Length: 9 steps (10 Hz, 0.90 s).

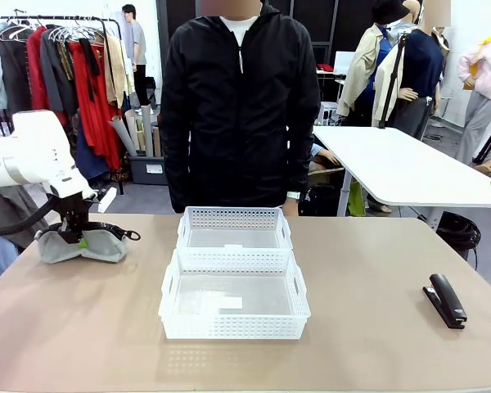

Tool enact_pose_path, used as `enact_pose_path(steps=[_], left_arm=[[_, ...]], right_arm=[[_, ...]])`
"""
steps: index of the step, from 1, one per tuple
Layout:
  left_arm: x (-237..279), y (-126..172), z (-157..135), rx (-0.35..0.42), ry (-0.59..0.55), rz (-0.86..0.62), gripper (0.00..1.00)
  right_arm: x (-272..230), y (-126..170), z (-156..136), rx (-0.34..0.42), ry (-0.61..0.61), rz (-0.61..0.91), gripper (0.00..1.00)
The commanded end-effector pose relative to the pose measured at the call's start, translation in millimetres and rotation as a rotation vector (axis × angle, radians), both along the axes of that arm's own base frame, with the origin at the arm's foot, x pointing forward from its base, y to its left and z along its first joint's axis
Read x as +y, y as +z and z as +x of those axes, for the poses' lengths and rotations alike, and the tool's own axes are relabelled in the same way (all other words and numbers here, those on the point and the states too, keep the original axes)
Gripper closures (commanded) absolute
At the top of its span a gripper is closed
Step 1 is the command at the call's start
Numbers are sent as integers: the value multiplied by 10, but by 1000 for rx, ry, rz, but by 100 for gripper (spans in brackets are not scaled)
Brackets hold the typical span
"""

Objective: Distribute items into two baskets.
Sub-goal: Pick up the Pencil pouch that the person points to.

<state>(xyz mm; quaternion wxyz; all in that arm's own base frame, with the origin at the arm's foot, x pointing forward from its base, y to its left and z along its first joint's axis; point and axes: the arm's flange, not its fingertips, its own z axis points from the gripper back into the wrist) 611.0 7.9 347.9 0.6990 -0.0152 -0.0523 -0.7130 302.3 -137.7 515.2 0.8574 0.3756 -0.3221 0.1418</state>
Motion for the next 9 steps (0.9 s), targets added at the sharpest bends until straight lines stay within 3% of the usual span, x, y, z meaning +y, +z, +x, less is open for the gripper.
enact_pose_path(steps=[1,3,6,9], left_arm=[[-96,511,-143,20,-13,23,100],[-108,983,-272,39,-13,-30,100],[-386,1700,-739,16,3,22,100],[-647,1934,-1195,-20,88,81,100]], right_arm=[[6,17,9,-14,7,14,0],[6,17,9,-14,7,14,0],[6,17,9,-14,7,14,0],[6,17,9,-14,7,14,0]])
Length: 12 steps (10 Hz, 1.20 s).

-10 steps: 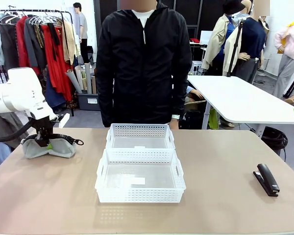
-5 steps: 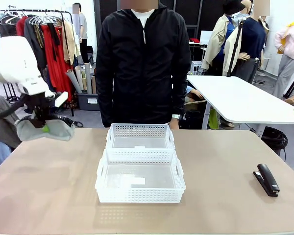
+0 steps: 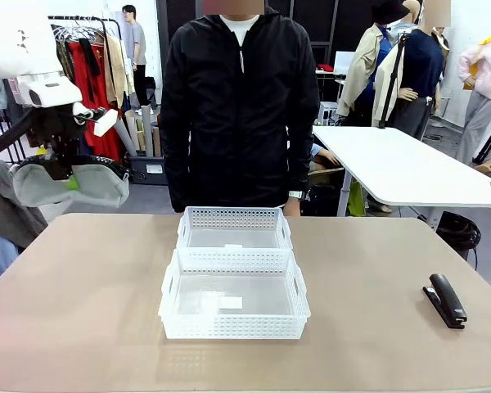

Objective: Distribute items into two baskets.
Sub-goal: Pick up the Pencil pouch that the person points to, then move the picked Pencil pouch towards the Organizing basket indicated by the person, stopping as directed.

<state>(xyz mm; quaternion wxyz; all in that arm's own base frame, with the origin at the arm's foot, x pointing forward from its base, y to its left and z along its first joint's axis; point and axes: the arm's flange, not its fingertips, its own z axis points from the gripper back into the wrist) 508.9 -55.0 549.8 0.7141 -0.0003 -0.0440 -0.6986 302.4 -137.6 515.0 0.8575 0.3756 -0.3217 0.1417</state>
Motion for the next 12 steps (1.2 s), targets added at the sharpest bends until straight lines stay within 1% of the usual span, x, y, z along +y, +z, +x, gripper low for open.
enact_pose_path(steps=[1,2,3,5,6,7,12], left_arm=[[-29,-89,-257,-16,55,64,100],[40,-123,-359,-24,80,63,100],[148,-127,-459,-37,93,31,100],[254,-105,-655,-85,99,-1,100],[253,-111,-664,-79,61,1,100],[230,-96,-512,-42,101,20,100],[230,-96,-512,-42,101,20,100]], right_arm=[[5,18,7,-14,7,14,0],[5,18,7,-14,7,14,0],[5,18,7,-14,7,14,0],[5,18,7,-14,7,14,0],[5,18,7,-14,7,14,0],[5,18,7,-14,7,14,0],[5,18,7,-14,7,14,0]])
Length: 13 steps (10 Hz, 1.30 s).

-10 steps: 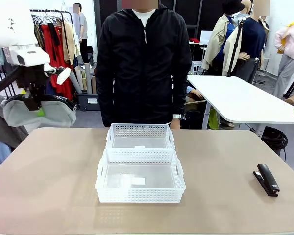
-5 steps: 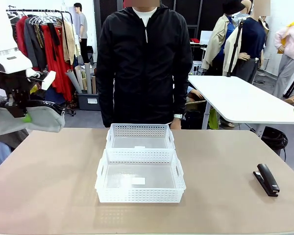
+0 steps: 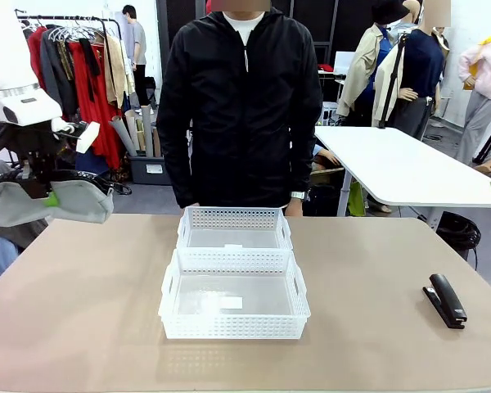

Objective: Distribute items into two baskets.
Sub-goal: Move the picked Pencil pouch towards the Organizing basket indicated by the person, stopping as directed.

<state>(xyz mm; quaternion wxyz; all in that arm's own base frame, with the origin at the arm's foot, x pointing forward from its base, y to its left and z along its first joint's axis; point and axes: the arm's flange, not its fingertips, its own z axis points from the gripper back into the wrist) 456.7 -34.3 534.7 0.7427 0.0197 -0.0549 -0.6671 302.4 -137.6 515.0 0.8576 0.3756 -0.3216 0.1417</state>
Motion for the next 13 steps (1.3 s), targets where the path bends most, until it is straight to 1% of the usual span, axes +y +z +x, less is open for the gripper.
enact_pose_path(steps=[1,13], left_arm=[[22,55,9,0,14,9,100],[22,55,9,0,14,9,100]], right_arm=[[5,19,7,-14,6,14,0],[5,19,7,-14,6,14,0]])
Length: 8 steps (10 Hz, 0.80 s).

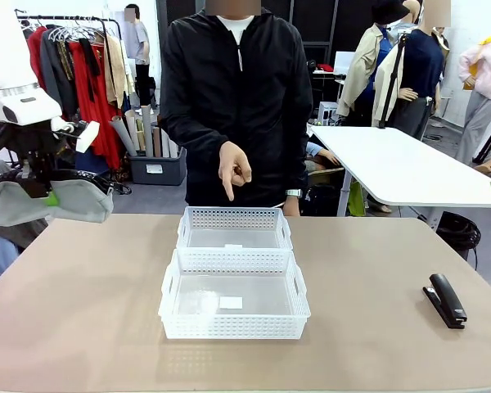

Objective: Distribute items into two baskets.
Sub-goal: Move the picked Pencil pouch towards the Organizing basket indicated by the person, stopping as directed.

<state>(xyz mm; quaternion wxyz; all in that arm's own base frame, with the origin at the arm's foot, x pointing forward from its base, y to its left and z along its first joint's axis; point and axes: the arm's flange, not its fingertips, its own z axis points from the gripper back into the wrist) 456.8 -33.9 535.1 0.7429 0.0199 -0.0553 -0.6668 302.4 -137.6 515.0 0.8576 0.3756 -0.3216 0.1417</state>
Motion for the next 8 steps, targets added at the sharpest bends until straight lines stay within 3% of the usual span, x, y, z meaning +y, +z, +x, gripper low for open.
enact_pose_path(steps=[1,8], left_arm=[[19,50,8,1,13,9,100],[19,50,8,1,13,9,100]], right_arm=[[5,19,7,-14,6,14,0],[5,19,7,-14,6,14,0]])
